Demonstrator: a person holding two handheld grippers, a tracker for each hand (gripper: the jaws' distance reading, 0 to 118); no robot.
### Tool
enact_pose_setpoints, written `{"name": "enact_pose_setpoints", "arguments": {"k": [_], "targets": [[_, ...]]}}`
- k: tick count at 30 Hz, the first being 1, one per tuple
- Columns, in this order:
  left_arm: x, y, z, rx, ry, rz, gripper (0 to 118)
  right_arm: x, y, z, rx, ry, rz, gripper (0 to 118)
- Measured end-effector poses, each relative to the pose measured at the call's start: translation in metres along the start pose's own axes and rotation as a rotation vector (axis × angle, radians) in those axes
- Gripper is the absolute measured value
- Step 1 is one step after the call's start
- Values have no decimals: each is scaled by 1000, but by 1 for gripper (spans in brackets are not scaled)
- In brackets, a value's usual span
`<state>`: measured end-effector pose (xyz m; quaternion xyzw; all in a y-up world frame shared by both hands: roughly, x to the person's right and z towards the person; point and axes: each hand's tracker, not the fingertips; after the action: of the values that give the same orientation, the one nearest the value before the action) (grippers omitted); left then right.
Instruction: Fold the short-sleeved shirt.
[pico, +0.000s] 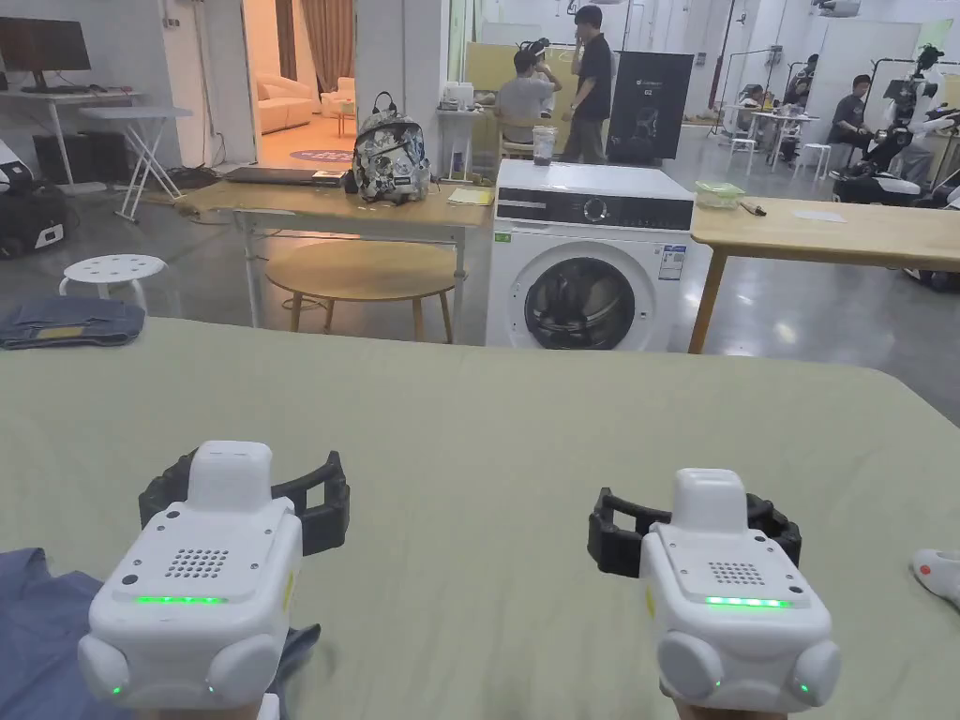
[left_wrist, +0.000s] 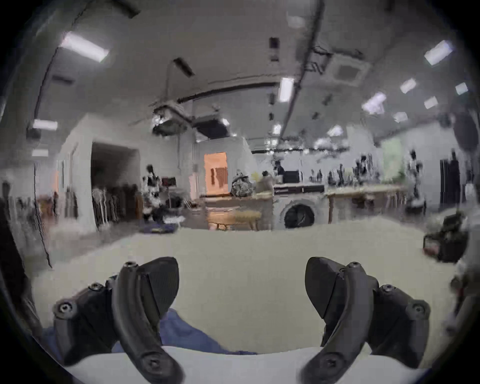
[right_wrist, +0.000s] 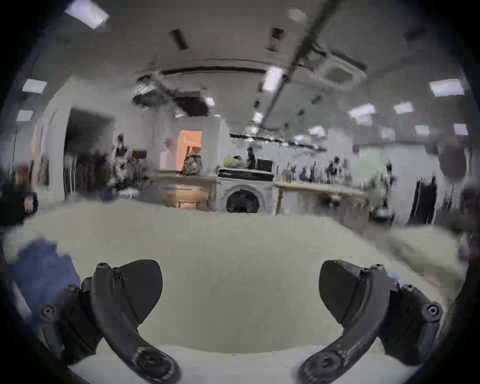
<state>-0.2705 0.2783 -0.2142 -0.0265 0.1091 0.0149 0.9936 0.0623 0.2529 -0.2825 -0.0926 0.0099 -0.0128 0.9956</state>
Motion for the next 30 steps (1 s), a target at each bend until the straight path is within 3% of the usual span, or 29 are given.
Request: {"name": "enact_pose_setpoints", "arguments": {"k": [2, 6, 11, 14, 21, 29, 30], "targets": [[-3, -6, -5, 12, -19, 62, 101, 3, 1, 1, -3, -22, -50, 118], [0, -9, -9, 1, -10, 88, 101, 3, 2, 6, 18, -20, -66, 118], [3, -10, -8, -8, -16, 60, 101, -4, 4, 11, 45, -24, 9, 118], [9, -8, -6, -29, -15, 35, 100, -6, 7, 13, 27, -12, -13, 118], [22, -3, 0, -11, -40, -44, 86, -13, 6, 15, 36, -37, 24, 118], [22, 5, 3, -6, -37, -71, 85, -12, 7, 18, 39, -53, 13, 115], [22, 5, 3, -11, -42, -64, 78, -13, 8, 19, 30, -63, 13, 111]]}}
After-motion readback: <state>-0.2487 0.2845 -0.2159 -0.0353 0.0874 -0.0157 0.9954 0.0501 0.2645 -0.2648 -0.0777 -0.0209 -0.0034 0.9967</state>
